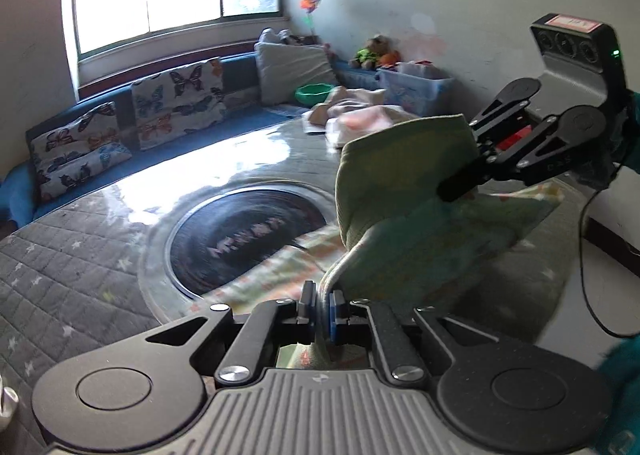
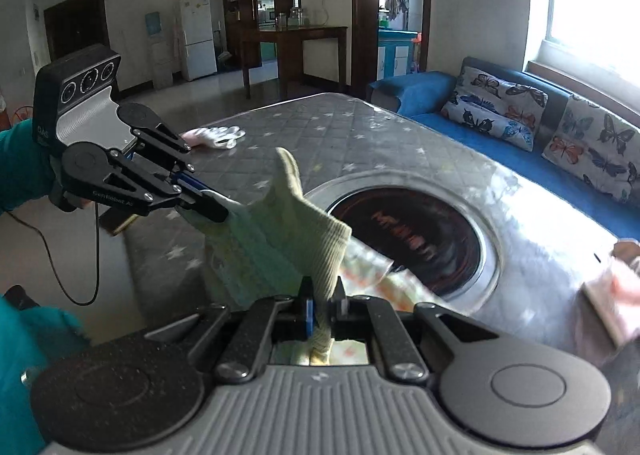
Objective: Fold clothes
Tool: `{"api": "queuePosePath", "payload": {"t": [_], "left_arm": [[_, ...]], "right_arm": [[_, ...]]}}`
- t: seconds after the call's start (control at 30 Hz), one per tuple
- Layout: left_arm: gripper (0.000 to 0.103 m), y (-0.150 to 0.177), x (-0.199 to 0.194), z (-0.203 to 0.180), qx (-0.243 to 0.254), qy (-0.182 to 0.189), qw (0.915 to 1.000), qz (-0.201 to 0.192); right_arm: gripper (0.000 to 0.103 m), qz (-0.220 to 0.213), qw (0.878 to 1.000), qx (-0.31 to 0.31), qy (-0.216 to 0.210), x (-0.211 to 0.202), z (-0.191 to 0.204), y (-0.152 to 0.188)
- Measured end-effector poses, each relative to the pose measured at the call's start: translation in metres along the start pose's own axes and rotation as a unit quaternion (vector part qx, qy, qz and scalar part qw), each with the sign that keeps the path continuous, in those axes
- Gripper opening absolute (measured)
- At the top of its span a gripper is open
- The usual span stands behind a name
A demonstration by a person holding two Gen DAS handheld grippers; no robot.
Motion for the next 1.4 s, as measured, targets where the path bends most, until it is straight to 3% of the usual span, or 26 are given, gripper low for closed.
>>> {"api": "queuePosePath", "payload": {"t": [0.27,0.43,0.57,0.67,0.93,1.1,1.4], "left_arm": [[0.007,-0.012,0.078,0.056,-0.059,-0.017,0.9969,0.049],[0.007,0.0,0.116,0.083,-0.108,-0.033,0.9908,0.074],[0.007,0.007,0.125,0.093,-0.135,-0.037,0.9872,0.077],[0.008,0.008,0.127,0.097,-0.143,-0.034,0.9864,0.074],[0.011,0.006,0.129,0.101,-0.153,-0.036,0.9849,0.073],[0.02,0.005,0.132,0.105,-0.165,-0.044,0.9824,0.076],[0.035,0.009,0.132,0.113,-0.185,-0.053,0.9782,0.078]], "right_arm": [[0.006,0.022,0.999,0.018,0.028,0.08,-0.067,-0.024],[0.006,0.027,0.998,0.016,0.062,0.134,-0.083,-0.017],[0.014,0.017,0.995,0.047,0.085,0.156,-0.091,-0.009],[0.023,0.008,0.992,0.058,0.108,0.156,-0.094,-0.003],[0.023,-0.031,0.983,0.102,0.148,0.112,-0.092,0.019],[0.023,-0.02,0.982,0.12,0.141,0.105,-0.085,0.036],[0.019,-0.019,0.966,0.193,0.169,0.112,-0.122,0.062]]}}
Point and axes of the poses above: each gripper's, at about its wrist camera, not at the fingertips, and x roughly the way its jaws point, z to its left, y to its underside, the point moved 6 cm from there along x, roughly the way its jaws point, and after that the axes turned 3 degrees about z, right-handed, at the moved point
